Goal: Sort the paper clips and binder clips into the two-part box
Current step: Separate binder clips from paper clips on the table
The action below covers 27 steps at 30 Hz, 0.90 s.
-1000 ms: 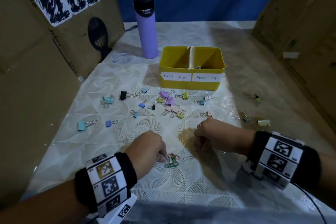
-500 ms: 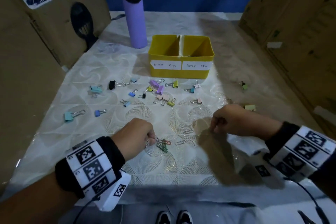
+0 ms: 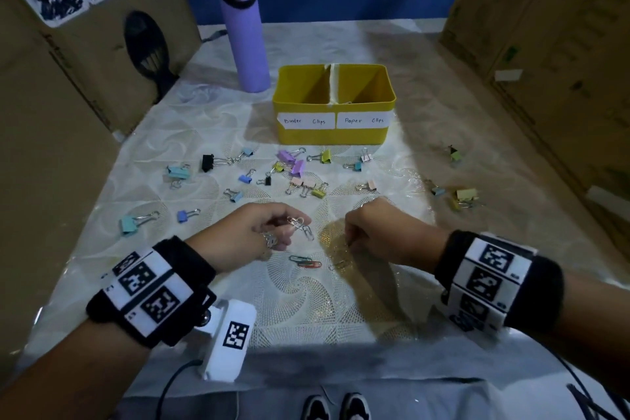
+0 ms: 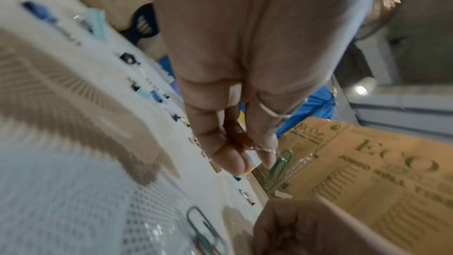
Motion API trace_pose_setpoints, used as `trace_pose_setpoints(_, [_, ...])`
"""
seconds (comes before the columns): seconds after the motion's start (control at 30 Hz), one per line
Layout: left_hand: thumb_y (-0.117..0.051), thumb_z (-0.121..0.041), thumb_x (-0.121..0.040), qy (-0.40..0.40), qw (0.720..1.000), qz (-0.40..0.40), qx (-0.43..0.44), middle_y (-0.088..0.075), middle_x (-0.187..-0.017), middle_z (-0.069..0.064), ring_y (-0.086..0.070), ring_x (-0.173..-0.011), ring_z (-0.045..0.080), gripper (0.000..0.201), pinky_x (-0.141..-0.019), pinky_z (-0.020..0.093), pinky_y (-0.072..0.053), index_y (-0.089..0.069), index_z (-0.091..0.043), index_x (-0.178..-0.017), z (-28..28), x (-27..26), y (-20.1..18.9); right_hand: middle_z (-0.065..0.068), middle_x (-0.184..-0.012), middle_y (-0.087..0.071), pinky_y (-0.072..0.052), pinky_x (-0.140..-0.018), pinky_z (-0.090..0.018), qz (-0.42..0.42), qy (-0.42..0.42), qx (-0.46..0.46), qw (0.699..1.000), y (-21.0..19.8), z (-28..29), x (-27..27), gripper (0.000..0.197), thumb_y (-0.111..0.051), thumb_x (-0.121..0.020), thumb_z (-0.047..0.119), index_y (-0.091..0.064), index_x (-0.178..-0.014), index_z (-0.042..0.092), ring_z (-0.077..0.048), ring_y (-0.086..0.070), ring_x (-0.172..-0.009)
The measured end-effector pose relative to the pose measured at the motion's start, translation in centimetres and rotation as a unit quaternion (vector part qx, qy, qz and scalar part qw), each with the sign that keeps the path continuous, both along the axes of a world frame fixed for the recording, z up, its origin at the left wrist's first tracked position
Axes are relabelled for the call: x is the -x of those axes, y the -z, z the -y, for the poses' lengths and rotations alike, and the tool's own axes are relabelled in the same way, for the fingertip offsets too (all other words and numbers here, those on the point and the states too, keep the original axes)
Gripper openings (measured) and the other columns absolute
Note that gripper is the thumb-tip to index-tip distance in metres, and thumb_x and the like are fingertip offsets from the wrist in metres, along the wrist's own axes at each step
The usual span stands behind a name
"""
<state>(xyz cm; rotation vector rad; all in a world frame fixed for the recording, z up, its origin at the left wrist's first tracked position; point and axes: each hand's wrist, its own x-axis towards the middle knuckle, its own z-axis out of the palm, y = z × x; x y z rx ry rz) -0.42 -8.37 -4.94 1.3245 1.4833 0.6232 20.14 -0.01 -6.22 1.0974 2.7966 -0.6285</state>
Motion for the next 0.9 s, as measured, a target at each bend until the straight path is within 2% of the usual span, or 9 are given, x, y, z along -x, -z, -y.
trace_pose_setpoints(0.17, [-0.04, -0.011, -0.096, -0.082, 0.98, 0.168, 0.06, -0.057, -0.081, 0.004, -0.057, -0.07, 0.007, 0.025, -0.066, 0.019, -0.046, -0.063, -0.017, -0.088, 0.3, -0.4, 0.0, -0.014, -0.093, -0.055, -0.045, -0.073, -0.036, 0.018, -0.046, -0.017, 0.999, -0.2, 0.8, 0.0, 0.006, -0.056, -0.08, 0.006, -0.061, -0.083, 0.004, -0.03, -0.055, -0.087])
trace_pose_setpoints(0.33, [-0.031, -0.002, -0.095, -0.159, 0.904, 0.385, 0.095, -0.057, -0.083, 0.007, -0.067, -0.068, 0.011, 0.029, -0.06, 0.016, -0.056, -0.059, -0.006, -0.088, 0.3, 0.0, 0.2, -0.015, -0.077, -0.055, -0.042, -0.064, -0.037, 0.014, -0.082, -0.033, 0.996, -0.5, 1.0, 0.1, 0.007, -0.054, -0.074, 0.001, -0.055, -0.073, 0.007, -0.025, -0.045, -0.071])
trace_pose_setpoints(0.43, [-0.042, -0.002, -0.08, -0.184, 0.868, 0.448, 0.111, -0.064, -0.082, 0.01, -0.069, -0.069, 0.018, 0.024, -0.061, 0.021, -0.058, -0.065, -0.005, -0.081, 0.5, 0.3, 0.3, -0.005, -0.073, -0.05, -0.038, -0.061, -0.032, 0.011, -0.091, -0.027, 0.995, -0.5, 1.0, 0.2, 0.012, -0.057, -0.074, 0.001, -0.054, -0.08, 0.011, -0.023, -0.045, -0.068])
trace_pose_setpoints(0.5, [-0.055, -0.002, -0.065, -0.187, 0.856, 0.466, 0.127, -0.066, -0.081, 0.013, -0.068, -0.069, 0.021, 0.017, -0.061, 0.023, -0.059, -0.068, -0.004, -0.075, 0.5, 0.5, 0.3, -0.01, -0.083, -0.059, -0.043, -0.065, -0.034, 0.018, -0.1, -0.031, 0.994, -0.5, 1.2, 0.2, 0.017, -0.056, -0.078, 0.003, -0.055, -0.095, 0.006, -0.028, -0.054, -0.076])
trace_pose_setpoints(0.6, [-0.068, -0.001, -0.039, -0.176, 0.85, 0.477, 0.136, -0.065, -0.076, 0.011, -0.064, -0.065, 0.02, 0.037, -0.058, 0.022, -0.056, -0.061, -0.007, -0.075, 0.1, 1.3, 0.4, -0.019, -0.098, -0.061, -0.046, -0.073, -0.04, 0.042, -0.11, -0.047, 0.992, -0.3, 1.6, 0.2, 0.024, -0.052, -0.083, 0.007, -0.051, -0.106, 0.001, -0.035, -0.058, -0.088])
trace_pose_setpoints(0.67, [-0.065, -0.008, -0.049, -0.169, 0.892, 0.401, 0.127, -0.057, -0.071, 0.005, -0.055, -0.056, 0.013, 0.026, -0.05, 0.018, -0.048, -0.055, -0.012, -0.072, -0.1, 1.2, 0.1, -0.019, -0.1, -0.06, -0.046, -0.076, -0.041, 0.045, -0.113, -0.052, 0.991, -0.2, 1.8, 0.3, 0.023, -0.051, -0.084, 0.008, -0.051, -0.105, 0.001, -0.035, -0.058, -0.091])
trace_pose_setpoints(0.73, [-0.077, -0.025, -0.06, -0.123, 0.971, 0.174, 0.104, -0.054, -0.073, 0.001, -0.051, -0.059, 0.01, 0.021, -0.055, 0.021, -0.044, -0.059, -0.018, -0.067, 0.3, 0.1, -0.2, -0.017, -0.103, -0.061, -0.045, -0.078, -0.037, 0.046, -0.111, -0.053, 0.991, -0.3, 1.8, 0.4, 0.02, -0.049, -0.086, 0.007, -0.054, -0.104, 0.001, -0.032, -0.057, -0.094])
trace_pose_setpoints(0.77, [-0.082, -0.033, -0.06, -0.097, 0.99, 0.044, 0.088, -0.056, -0.076, 0.0, -0.053, -0.066, 0.011, 0.024, -0.061, 0.026, -0.047, -0.062, -0.022, -0.067, 0.6, -0.6, -0.1, -0.016, -0.104, -0.061, -0.045, -0.079, -0.036, 0.046, -0.11, -0.053, 0.991, -0.2, 1.7, 0.4, 0.019, -0.048, -0.087, 0.006, -0.055, -0.103, 0.002, -0.031, -0.057, -0.095])
trace_pose_setpoints(0.9, [-0.077, -0.031, -0.071, 0.003, 0.962, -0.271, -0.029, -0.06, -0.09, 0.001, -0.058, -0.08, 0.013, 0.026, -0.072, 0.028, -0.05, -0.062, -0.017, -0.087, 0.9, -3.7, 0.7, -0.017, -0.105, -0.06, -0.046, -0.082, -0.038, 0.049, -0.103, -0.039, 0.993, -0.1, 1.2, 0.4, 0.017, -0.052, -0.088, 0.011, -0.059, -0.1, 0.002, -0.032, -0.058, -0.096])
